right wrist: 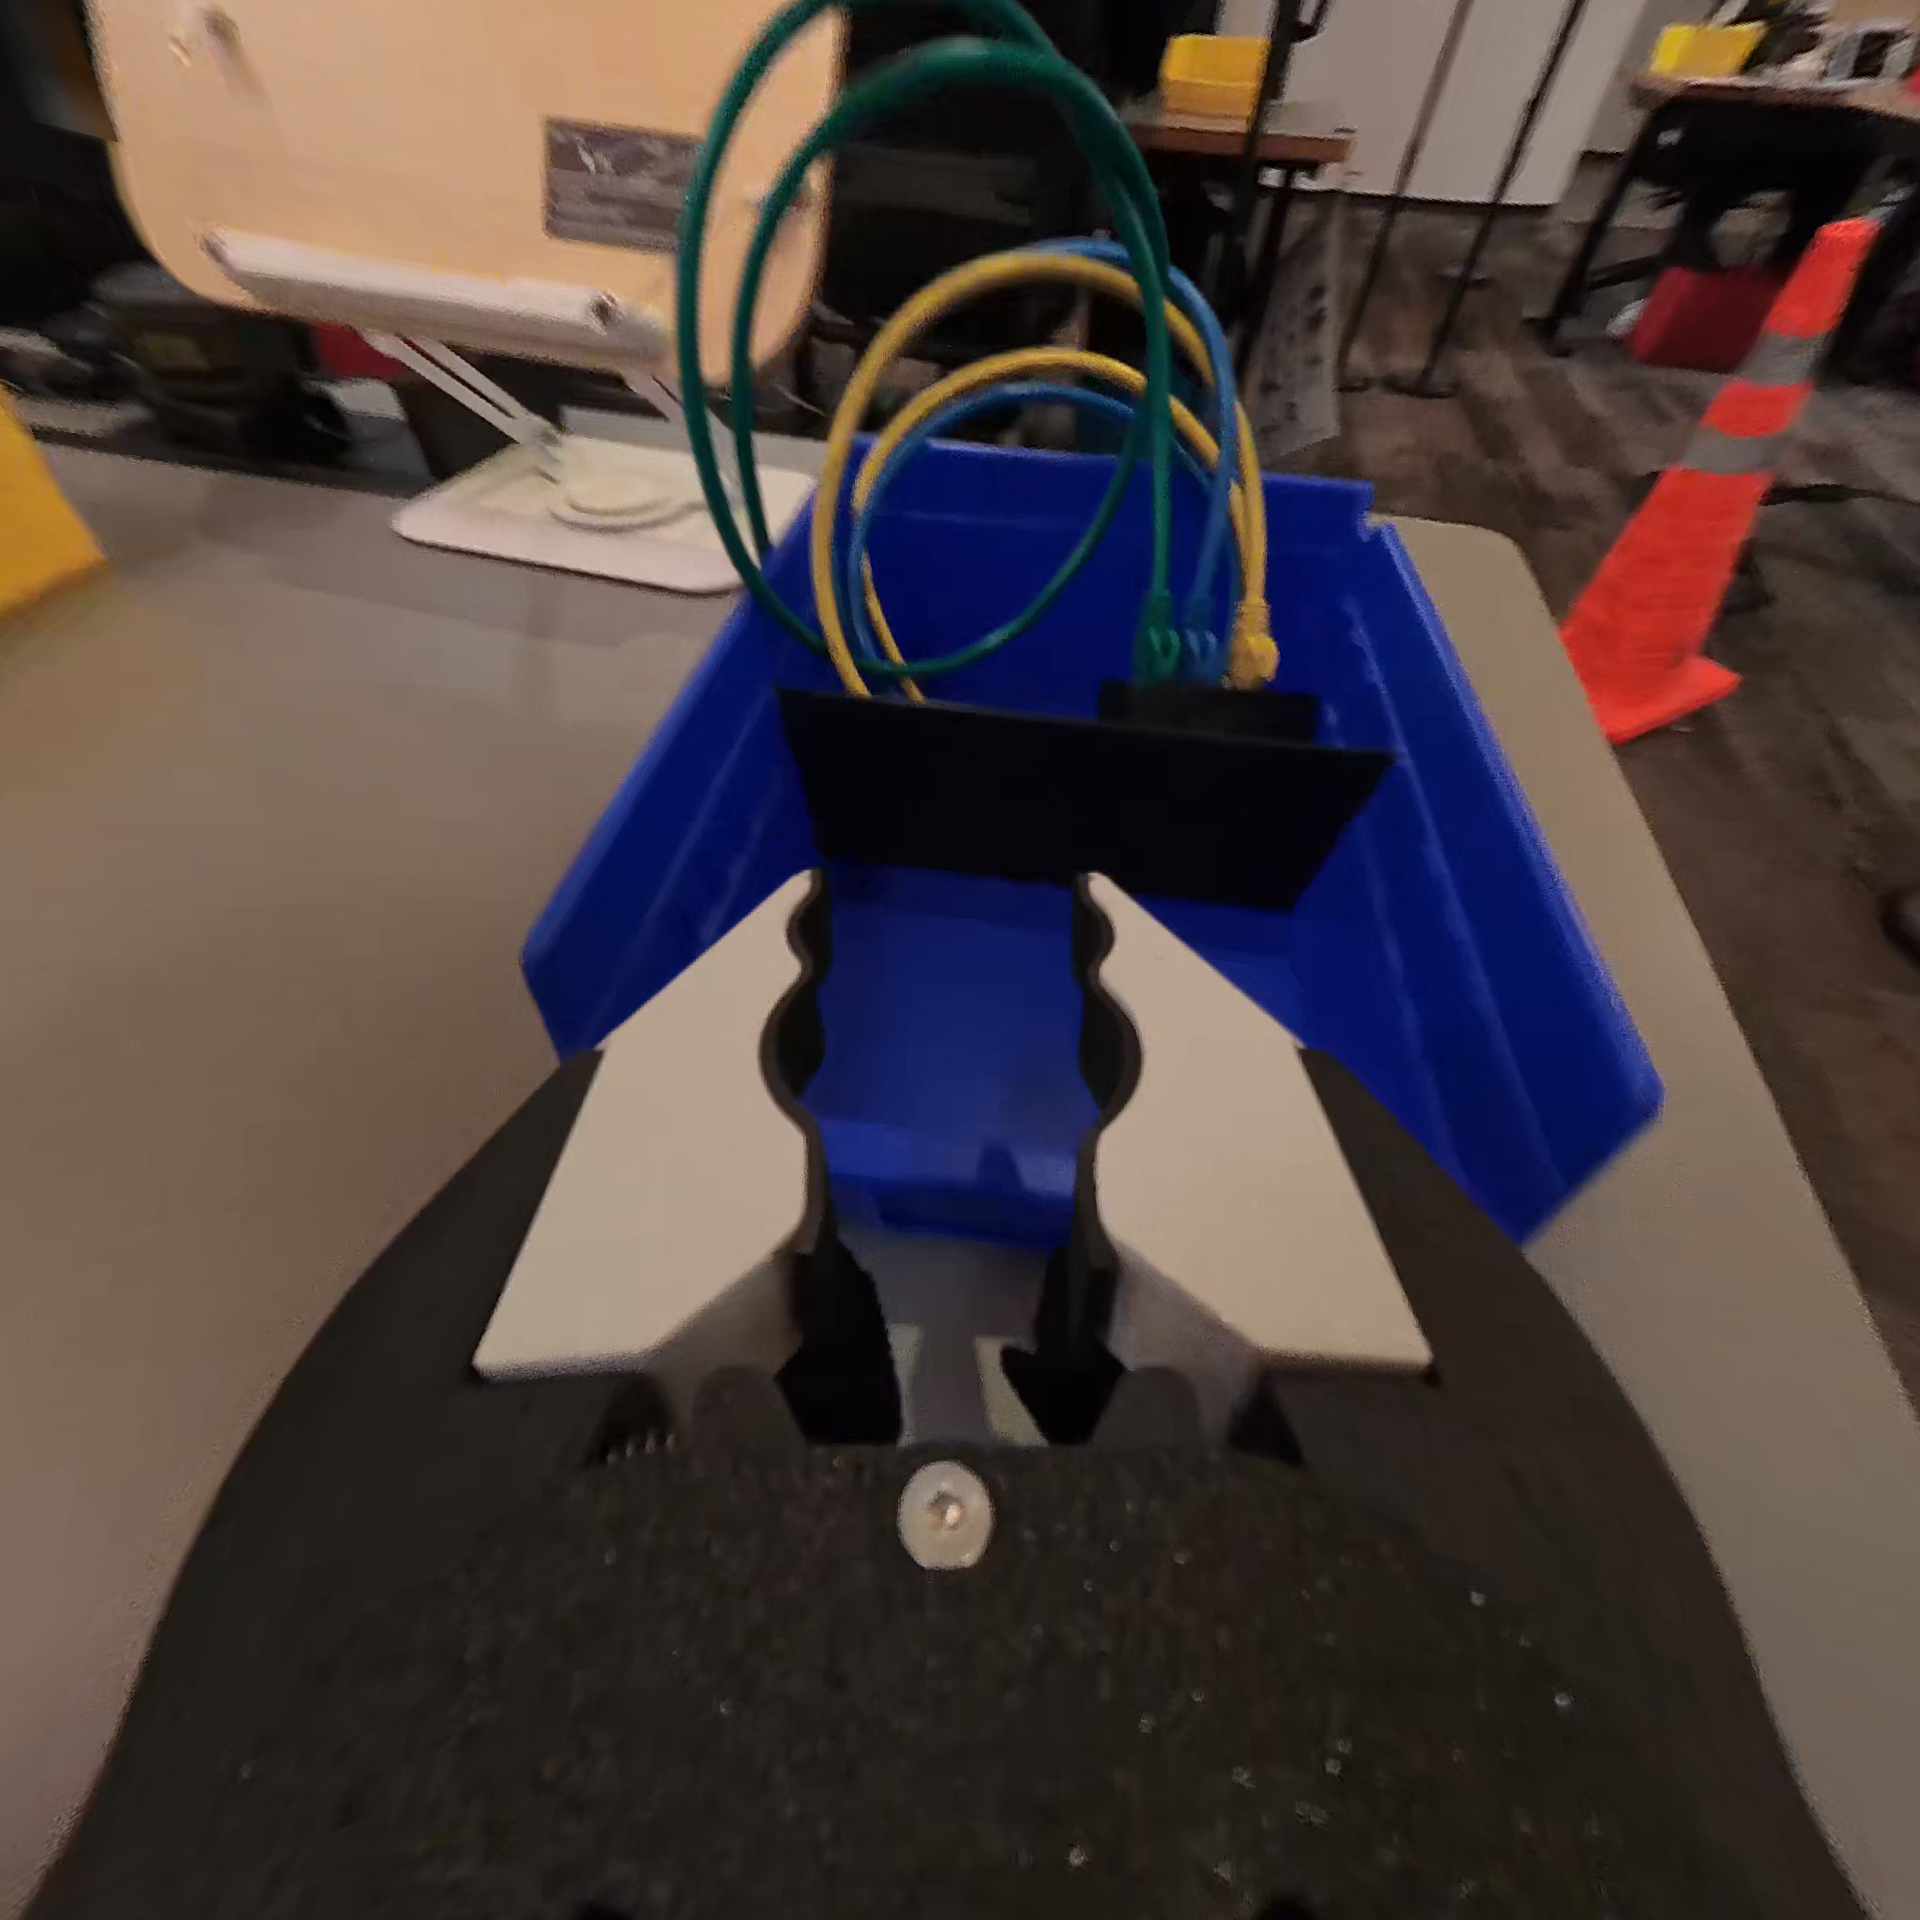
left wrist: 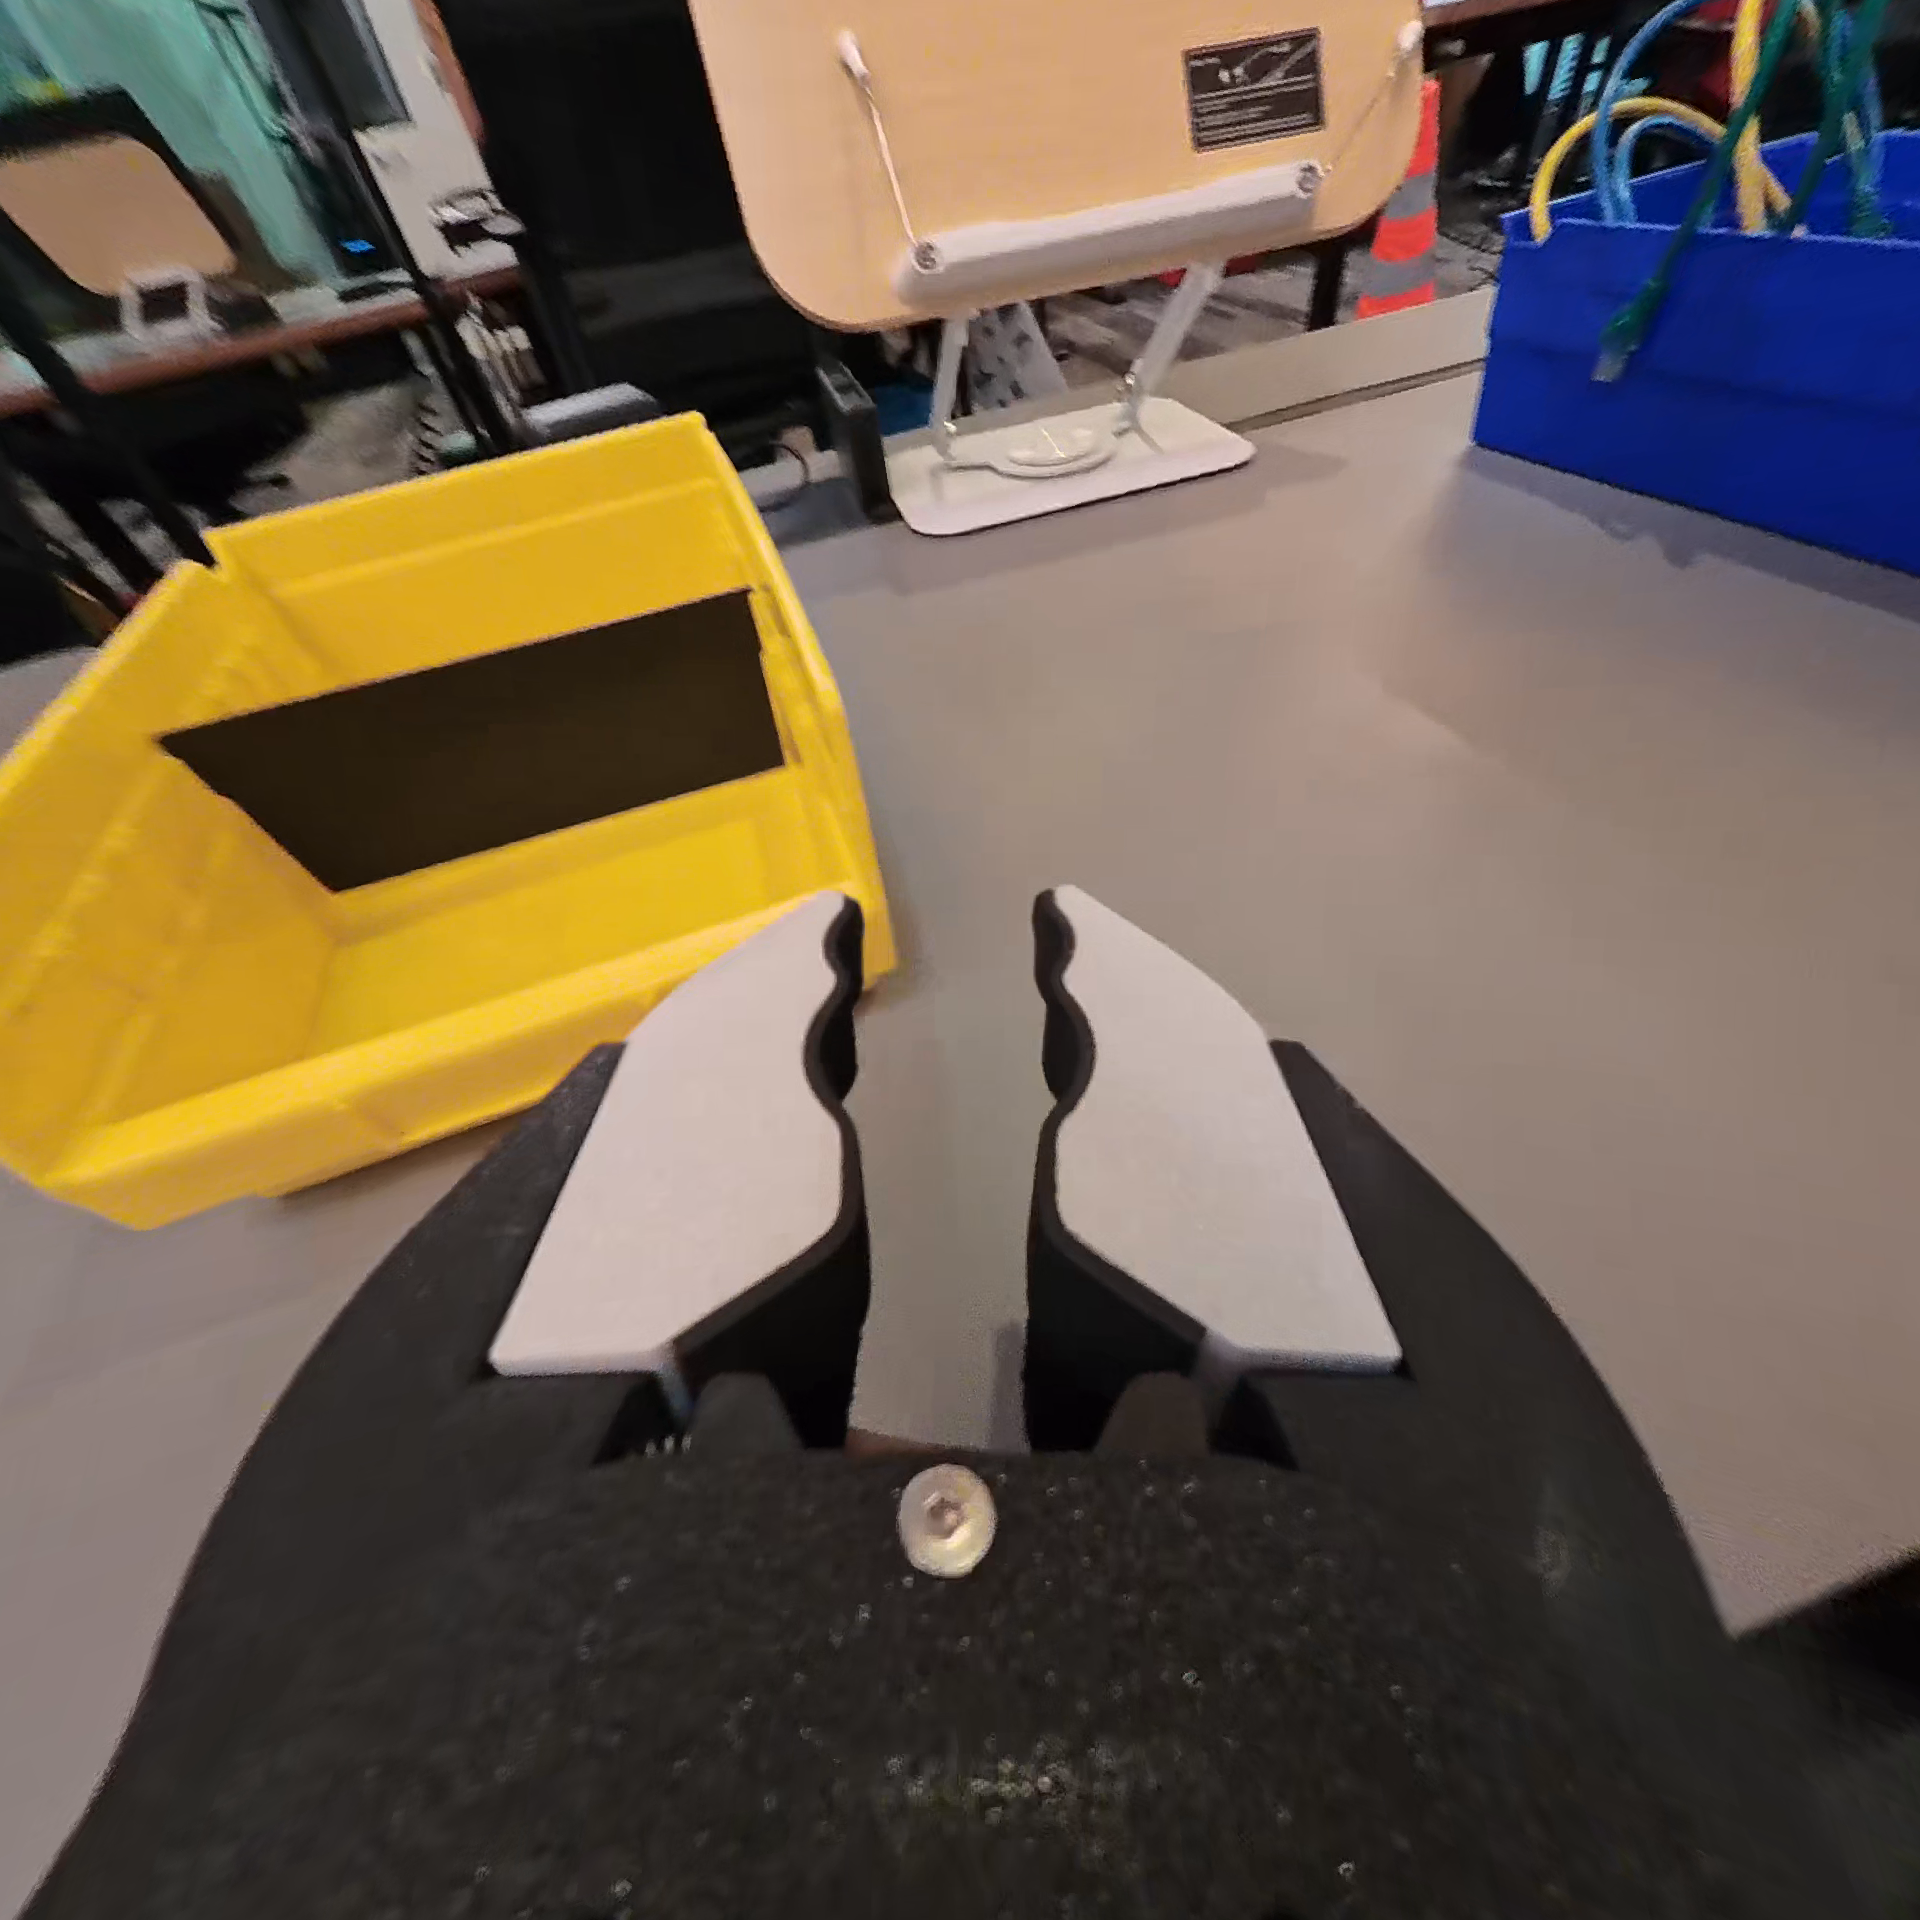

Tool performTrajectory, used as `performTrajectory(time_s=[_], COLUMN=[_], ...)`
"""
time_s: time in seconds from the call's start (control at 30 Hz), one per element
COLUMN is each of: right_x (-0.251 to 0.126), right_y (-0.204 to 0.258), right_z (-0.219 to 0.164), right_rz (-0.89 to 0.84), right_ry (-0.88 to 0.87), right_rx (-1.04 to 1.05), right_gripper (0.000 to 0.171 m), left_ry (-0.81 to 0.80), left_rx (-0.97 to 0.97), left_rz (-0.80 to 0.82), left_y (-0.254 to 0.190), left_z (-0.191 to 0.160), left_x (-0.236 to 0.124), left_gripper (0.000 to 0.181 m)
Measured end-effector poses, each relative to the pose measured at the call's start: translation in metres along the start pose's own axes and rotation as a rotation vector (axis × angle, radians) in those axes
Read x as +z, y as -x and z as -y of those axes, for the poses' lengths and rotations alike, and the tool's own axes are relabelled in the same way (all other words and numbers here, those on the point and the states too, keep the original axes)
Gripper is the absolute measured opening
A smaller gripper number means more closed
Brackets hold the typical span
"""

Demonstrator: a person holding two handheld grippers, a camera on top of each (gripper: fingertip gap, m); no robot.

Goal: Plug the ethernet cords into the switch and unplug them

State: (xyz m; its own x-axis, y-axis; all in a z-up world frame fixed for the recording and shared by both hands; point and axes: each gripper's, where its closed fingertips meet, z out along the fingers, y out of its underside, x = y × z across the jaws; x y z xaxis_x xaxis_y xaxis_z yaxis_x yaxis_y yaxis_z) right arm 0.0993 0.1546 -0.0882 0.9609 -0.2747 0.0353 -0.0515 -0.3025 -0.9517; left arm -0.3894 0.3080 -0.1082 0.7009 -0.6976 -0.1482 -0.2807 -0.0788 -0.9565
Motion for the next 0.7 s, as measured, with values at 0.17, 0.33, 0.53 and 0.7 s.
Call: performTrajectory(time_s=[0.17, 0.33, 0.53, 0.7], right_x=[0.003, 0.003, -0.003, -0.014], right_y=[-0.005, 0.003, 0.01, 0.003], right_z=[-0.033, -0.037, -0.064, -0.056], right_rz=[-0.083, -0.067, -0.067, -0.093], right_ry=[0.071, 0.051, 0.103, 0.083], right_rx=[-0.011, 0.048, 0.127, 0.079], right_gripper=[0.046, 0.047, 0.045, 0.044], left_ry=[0.077, 0.078, 0.107, 0.134], left_rx=[-0.042, -0.19, -0.283, -0.331], left_rz=[0.031, 0.005, 0.008, -0.032], left_y=[0.004, 0.008, 0.026, 0.025], left_z=[-0.018, -0.017, -0.021, -0.027], left_x=[0.009, 0.003, -0.004, -0.004], left_gripper=[0.048, 0.04, 0.034, 0.034])
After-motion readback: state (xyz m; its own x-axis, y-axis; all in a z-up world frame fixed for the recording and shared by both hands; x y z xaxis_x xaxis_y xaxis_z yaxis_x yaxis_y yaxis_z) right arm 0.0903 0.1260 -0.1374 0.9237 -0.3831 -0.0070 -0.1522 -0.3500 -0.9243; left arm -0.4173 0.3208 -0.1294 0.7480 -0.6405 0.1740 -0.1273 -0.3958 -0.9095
